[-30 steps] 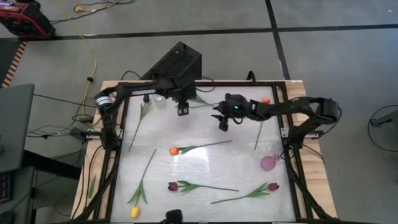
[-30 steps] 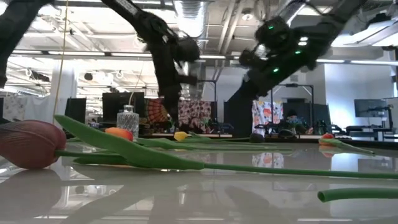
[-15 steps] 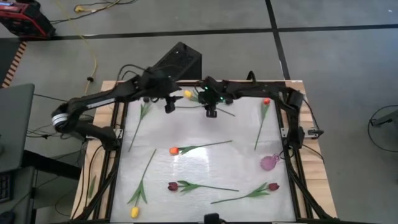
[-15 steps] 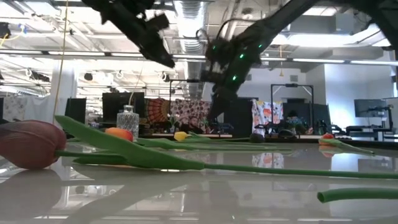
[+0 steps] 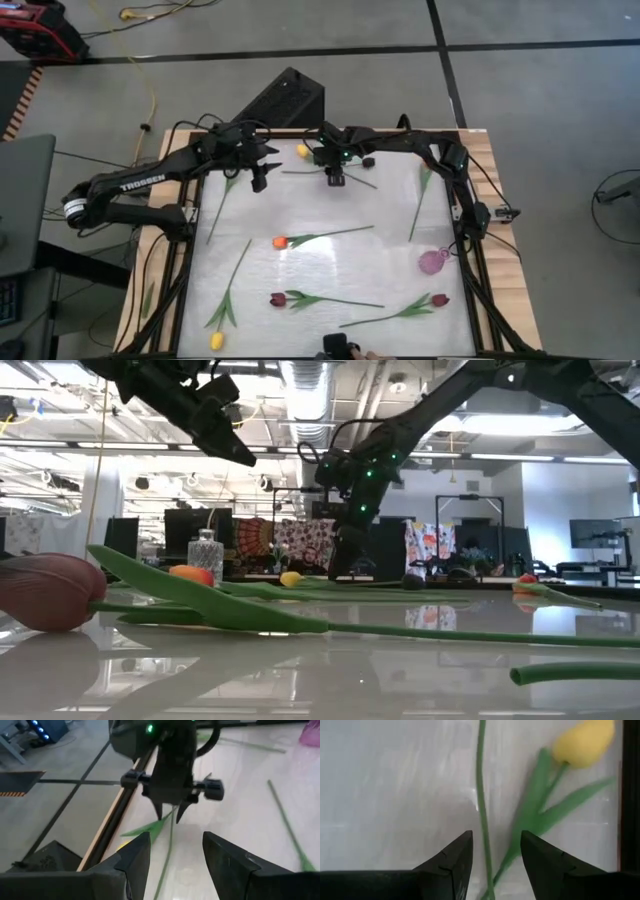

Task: Sort flowers into vase by color
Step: Put the right black flower into the pink vase

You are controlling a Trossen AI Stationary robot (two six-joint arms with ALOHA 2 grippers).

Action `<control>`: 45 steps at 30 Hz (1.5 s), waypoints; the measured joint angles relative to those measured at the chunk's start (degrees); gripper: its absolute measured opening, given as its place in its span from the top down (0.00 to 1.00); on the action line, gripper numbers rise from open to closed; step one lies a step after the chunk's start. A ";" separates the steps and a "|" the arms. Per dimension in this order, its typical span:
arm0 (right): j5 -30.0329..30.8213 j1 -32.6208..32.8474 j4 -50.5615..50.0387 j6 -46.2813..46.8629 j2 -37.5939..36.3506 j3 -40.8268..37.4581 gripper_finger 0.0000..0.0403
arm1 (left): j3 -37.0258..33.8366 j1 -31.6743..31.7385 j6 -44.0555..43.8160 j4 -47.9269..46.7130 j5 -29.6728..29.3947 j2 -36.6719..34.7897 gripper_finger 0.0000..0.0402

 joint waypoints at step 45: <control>9.93 1.65 -14.51 -2.72 -6.57 -0.29 0.95 | 0.02 0.01 -1.94 -0.42 -0.64 0.38 0.57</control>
